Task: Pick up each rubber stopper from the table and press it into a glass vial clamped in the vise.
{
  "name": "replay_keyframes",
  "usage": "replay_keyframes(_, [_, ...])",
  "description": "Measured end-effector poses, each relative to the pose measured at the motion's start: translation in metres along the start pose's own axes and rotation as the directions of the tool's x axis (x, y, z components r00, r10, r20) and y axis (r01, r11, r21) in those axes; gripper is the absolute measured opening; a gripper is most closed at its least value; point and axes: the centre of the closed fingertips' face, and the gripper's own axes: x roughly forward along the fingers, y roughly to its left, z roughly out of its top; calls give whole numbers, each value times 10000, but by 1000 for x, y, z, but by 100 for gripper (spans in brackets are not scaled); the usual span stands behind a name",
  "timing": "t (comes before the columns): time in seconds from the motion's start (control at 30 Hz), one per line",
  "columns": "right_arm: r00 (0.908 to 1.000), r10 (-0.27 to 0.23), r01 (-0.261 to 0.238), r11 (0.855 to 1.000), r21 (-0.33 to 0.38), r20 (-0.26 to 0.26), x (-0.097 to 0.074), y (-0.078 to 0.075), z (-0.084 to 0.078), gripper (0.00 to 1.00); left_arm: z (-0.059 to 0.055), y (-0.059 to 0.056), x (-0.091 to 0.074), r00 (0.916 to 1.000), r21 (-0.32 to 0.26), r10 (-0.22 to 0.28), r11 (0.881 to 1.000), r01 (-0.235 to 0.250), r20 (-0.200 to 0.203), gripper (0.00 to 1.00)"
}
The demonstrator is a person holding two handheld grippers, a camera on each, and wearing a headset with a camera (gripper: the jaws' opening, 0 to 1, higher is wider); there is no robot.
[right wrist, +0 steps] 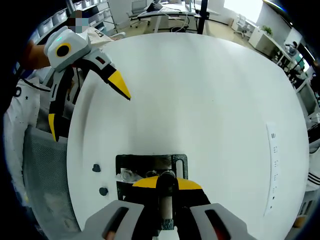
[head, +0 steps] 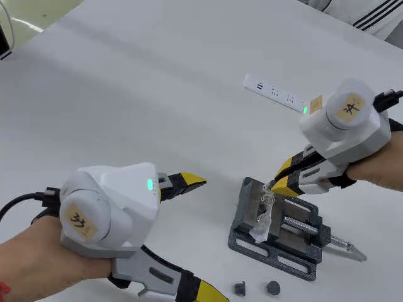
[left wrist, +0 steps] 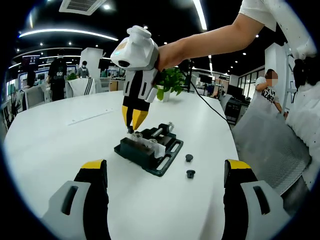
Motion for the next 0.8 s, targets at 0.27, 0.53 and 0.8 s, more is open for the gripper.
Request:
replay_keyframes(0.27, [9999, 43, -44, 10000, 74, 104, 0, 0, 1, 8, -1, 2, -2, 10000, -32, 67, 10000, -67, 18, 97])
replay_keyframes(0.53, [9987, -153, 145, 9998, 158, 488, -10, -3, 4, 5, -2, 4, -3, 9999, -40, 130, 9999, -130, 14, 97])
replay_keyframes(0.8, [9987, -191, 189, 9998, 40, 467, -10, -2, 0, 0, -2, 4, -3, 9999, -56, 131, 9999, -131, 35, 97])
